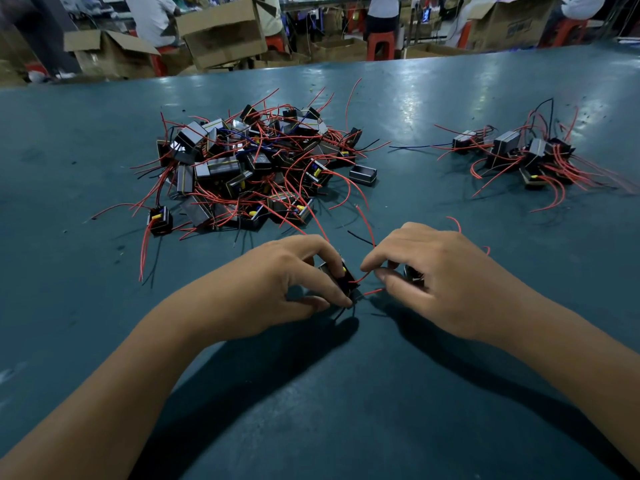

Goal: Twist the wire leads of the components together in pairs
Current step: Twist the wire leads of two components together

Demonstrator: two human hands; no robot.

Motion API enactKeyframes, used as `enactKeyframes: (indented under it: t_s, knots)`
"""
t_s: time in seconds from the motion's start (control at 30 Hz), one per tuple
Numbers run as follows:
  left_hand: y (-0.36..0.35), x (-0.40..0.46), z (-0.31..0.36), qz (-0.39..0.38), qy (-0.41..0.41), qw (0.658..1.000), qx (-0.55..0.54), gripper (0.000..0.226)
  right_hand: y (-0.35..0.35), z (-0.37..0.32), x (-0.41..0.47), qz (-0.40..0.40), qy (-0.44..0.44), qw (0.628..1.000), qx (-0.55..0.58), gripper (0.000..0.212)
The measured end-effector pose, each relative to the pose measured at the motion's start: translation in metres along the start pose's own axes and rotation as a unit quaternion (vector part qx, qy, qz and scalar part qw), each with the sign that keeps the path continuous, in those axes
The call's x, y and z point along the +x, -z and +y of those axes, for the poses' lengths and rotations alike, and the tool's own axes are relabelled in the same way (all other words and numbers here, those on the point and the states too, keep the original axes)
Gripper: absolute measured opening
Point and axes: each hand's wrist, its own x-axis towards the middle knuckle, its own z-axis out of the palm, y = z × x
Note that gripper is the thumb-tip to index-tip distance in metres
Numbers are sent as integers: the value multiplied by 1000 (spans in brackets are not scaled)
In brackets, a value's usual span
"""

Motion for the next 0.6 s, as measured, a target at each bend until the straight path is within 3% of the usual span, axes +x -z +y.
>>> enactKeyframes:
  t_s: [0.43, 0.6]
  knots:
    - [6, -2, -7, -3, 15, 999, -43, 29, 1, 0, 1, 0, -22, 1000, 17, 14]
    - [9, -4, -6, -1, 17, 999, -46, 32, 1, 2, 1, -19, -19, 999, 20, 34]
